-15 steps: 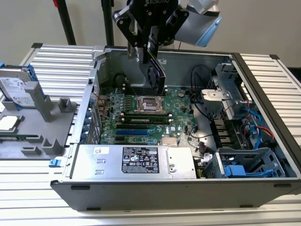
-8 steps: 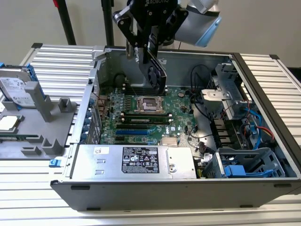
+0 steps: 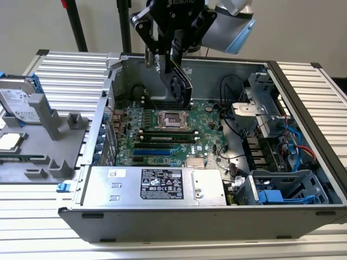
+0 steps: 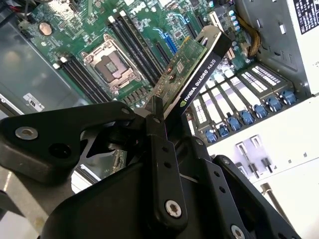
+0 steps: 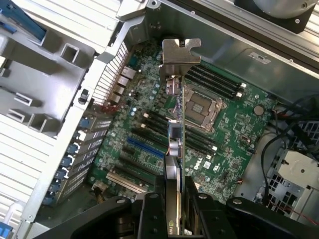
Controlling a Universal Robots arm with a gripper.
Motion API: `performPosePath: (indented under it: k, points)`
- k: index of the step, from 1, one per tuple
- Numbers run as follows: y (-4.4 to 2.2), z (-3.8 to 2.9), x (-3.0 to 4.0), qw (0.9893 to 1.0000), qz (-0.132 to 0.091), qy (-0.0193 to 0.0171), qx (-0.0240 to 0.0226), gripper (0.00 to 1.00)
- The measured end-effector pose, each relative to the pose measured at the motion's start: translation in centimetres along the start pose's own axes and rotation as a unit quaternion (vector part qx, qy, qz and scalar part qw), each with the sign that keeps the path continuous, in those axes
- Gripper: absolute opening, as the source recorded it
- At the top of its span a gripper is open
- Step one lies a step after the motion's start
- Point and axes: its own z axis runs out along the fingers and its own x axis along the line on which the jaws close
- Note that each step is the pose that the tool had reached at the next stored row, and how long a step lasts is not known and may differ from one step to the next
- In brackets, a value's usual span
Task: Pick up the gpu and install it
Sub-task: 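Insert the gpu into the slot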
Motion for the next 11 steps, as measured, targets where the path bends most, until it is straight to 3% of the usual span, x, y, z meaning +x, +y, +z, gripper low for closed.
performPosePath:
  k: [11]
  points:
    - [0.00,-0.05,0.00,0.9999,-0.017,0.0008,-0.0002,0.00]
